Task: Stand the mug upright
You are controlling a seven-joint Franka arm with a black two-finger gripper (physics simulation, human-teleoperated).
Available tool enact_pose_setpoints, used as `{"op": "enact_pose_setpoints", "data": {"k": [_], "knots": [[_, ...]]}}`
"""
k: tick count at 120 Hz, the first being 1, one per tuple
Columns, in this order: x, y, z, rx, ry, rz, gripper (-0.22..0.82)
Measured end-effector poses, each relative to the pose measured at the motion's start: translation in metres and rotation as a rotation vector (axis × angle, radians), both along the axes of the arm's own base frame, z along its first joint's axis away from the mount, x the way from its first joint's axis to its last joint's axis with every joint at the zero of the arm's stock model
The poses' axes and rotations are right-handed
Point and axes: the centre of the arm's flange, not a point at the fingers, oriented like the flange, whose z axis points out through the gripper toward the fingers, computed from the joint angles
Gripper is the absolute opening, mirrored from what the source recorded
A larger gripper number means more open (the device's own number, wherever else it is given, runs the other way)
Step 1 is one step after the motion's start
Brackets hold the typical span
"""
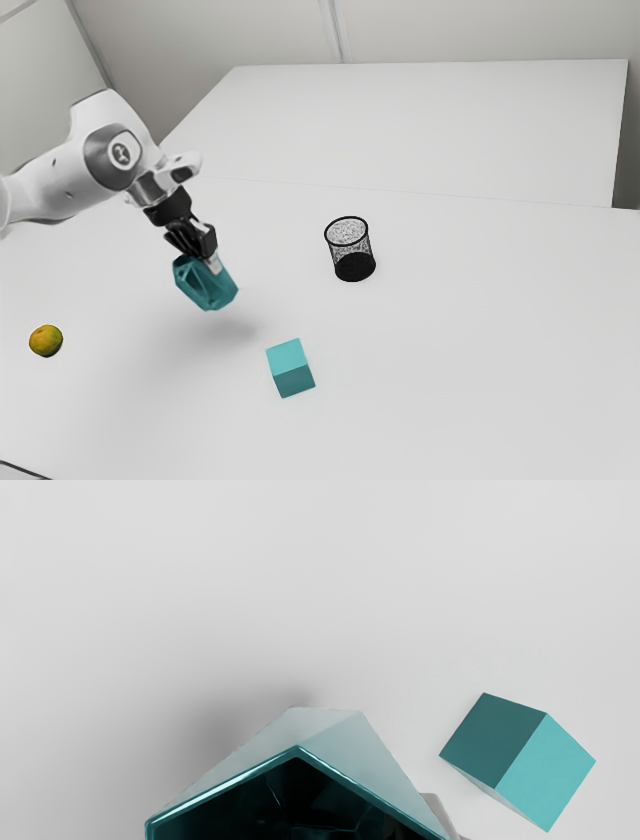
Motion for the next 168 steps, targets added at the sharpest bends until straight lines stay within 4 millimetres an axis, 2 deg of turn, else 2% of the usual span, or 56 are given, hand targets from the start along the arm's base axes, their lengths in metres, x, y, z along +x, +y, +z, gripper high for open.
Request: {"op": "enact_pose_setpoints", "data": {"k": [27,48,102,168], "knots": [[0.007,-0.014,-0.001,0.174,-0.027,0.01,-0.18],[0.008,-0.02,-0.015,0.242,-0.053,0.052,-0.18],[0.015,-0.028,-0.041,0.263,-0.087,0.187,-0.18],[0.015,-0.044,-0.071,0.261,-0.022,0.247,-0.18]]}}
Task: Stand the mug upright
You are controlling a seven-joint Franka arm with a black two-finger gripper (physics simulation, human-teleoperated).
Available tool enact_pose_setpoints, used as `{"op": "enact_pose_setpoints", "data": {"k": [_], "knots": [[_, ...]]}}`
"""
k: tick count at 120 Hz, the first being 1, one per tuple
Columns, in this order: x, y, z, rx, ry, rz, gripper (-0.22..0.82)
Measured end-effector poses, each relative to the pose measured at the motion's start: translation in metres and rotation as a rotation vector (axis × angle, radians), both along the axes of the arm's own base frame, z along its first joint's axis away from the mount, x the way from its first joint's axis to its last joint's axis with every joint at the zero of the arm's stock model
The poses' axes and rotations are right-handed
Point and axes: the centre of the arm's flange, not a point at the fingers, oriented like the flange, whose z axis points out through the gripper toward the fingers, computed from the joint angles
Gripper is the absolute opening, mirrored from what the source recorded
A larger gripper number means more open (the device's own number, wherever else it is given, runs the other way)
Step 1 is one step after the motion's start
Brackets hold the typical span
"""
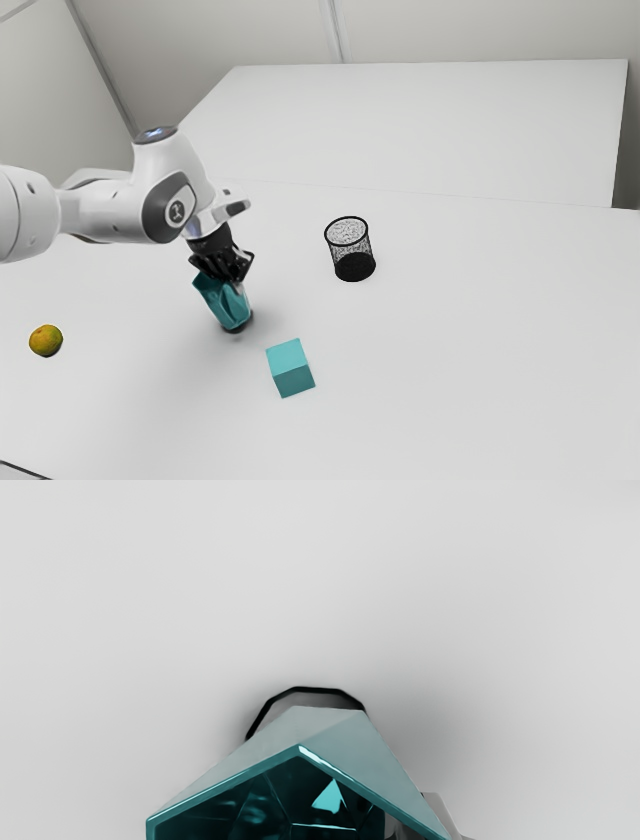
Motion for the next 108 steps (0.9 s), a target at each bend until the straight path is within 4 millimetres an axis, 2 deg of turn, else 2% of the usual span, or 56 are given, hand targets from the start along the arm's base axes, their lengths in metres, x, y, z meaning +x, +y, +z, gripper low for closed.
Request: {"op": "enact_pose_setpoints", "data": {"k": [31,56,84,108], "knots": [[0.001,0.006,-0.006,-0.002,0.01,0.037,-0.17],[0.001,0.001,-0.002,-0.006,0.0,0.035,0.01],[-0.001,-0.006,0.018,-0.003,-0.036,0.025,0.16],[-0.004,-0.012,0.042,0.0,-0.076,0.015,0.22]]}}
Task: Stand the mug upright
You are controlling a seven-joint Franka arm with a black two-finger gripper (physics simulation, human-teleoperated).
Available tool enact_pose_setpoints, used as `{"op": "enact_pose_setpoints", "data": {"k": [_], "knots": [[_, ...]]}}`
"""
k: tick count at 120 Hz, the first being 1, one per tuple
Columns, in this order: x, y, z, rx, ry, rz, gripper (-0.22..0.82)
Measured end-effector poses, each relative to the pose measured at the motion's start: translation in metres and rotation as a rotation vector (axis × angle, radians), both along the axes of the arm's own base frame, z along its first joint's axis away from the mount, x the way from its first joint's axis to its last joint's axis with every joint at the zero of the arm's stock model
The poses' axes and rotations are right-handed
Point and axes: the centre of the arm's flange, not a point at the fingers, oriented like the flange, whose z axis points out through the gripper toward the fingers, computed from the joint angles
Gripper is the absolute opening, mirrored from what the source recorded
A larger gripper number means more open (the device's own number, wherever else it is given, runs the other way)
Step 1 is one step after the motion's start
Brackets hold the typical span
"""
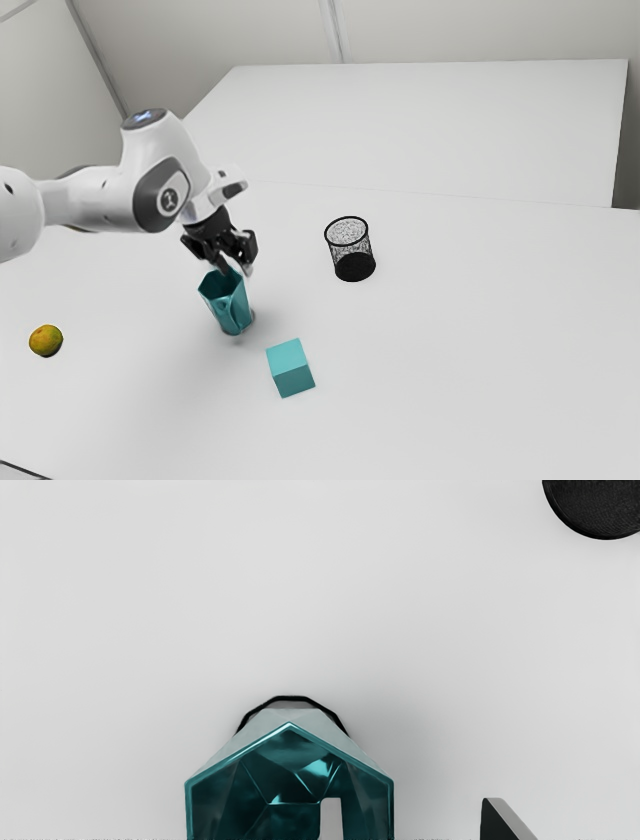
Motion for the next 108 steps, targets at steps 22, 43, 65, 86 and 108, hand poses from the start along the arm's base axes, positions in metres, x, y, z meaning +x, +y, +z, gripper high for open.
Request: {"op": "enact_pose_setpoints", "data": {"k": [22,43,65,86,108], "knots": [[-0.007,-0.003,0.03,0.003,-0.025,-0.006,0.26],[-0.002,-0.011,0.06,-0.007,-0.021,-0.017,0.43],[0.011,-0.013,0.099,-0.017,0.017,-0.025,0.52],[0.023,-0.014,0.13,-0.021,0.058,-0.035,0.55],[0.03,-0.016,0.161,-0.018,0.08,-0.048,0.57]]}}
